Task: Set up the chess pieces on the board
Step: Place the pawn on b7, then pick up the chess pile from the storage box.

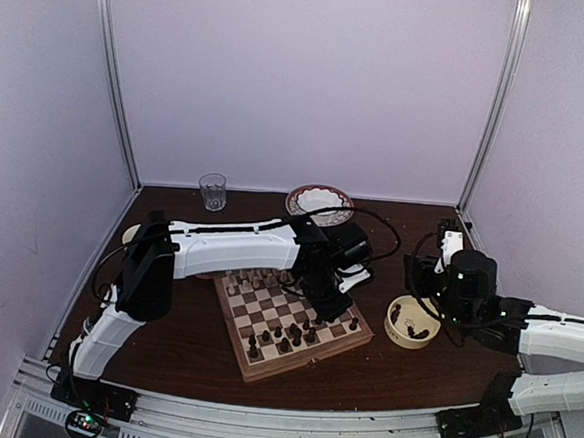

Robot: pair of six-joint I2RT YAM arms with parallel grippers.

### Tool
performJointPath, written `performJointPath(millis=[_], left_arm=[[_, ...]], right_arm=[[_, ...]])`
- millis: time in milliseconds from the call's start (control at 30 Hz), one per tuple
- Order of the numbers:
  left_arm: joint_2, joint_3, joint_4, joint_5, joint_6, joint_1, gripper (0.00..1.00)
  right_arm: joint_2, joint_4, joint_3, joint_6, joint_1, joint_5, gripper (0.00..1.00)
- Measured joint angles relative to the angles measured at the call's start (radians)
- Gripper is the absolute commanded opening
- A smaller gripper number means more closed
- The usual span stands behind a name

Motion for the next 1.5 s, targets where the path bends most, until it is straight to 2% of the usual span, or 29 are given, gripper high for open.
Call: performJointPath(millis=[100, 267, 533, 667, 733, 833, 933, 1100, 1300, 1500], left_arm=[[0.0, 0.001, -0.002, 0.0, 0.003, 0.0, 0.34], [0.0, 0.009, -0.006, 0.0, 0.005, 0.0, 0.44], [-0.005, 0.054, -0.008, -0.002, 0.006, 0.0, 0.47], [-0.069, 0.028, -0.007, -0.048, 0.011, 0.0, 0.47], [-0.152, -0.032, 0.003, -0.087, 0.013, 0.0, 0.5], [-0.344, -0.216, 0.074, -0.166, 0.014, 0.0, 0.56], [-0.559, -0.441, 0.185, -0.26, 0.014, 0.0, 0.58], [-0.795, -0.781, 0.42, -0.35, 0.007, 0.024, 0.71], [-0.896, -1.108, 0.688, -0.367, 0.003, 0.073, 0.71], [-0.909, -1.255, 0.864, -0.353, -0.018, 0.13, 0.72]], right_arm=[[0.008, 0.0, 0.0, 0.0, -0.001, -0.005, 0.55], [0.022, 0.0, 0.0, 0.0, -0.002, -0.017, 0.55], [0.017, -0.001, 0.0, 0.0, -0.002, -0.023, 0.53], [0.006, -0.014, 0.003, 0.002, -0.002, -0.026, 0.52], [0.008, -0.048, 0.013, 0.006, -0.002, -0.027, 0.54], [0.039, -0.146, 0.064, 0.029, -0.006, -0.029, 0.52], [0.098, -0.285, 0.147, 0.082, -0.02, -0.026, 0.48], [0.141, -0.44, 0.18, 0.179, -0.065, -0.117, 0.47], [0.31, -0.552, 0.229, 0.302, -0.098, -0.269, 0.42], [0.399, -0.573, 0.264, 0.397, -0.127, -0.334, 0.35]])
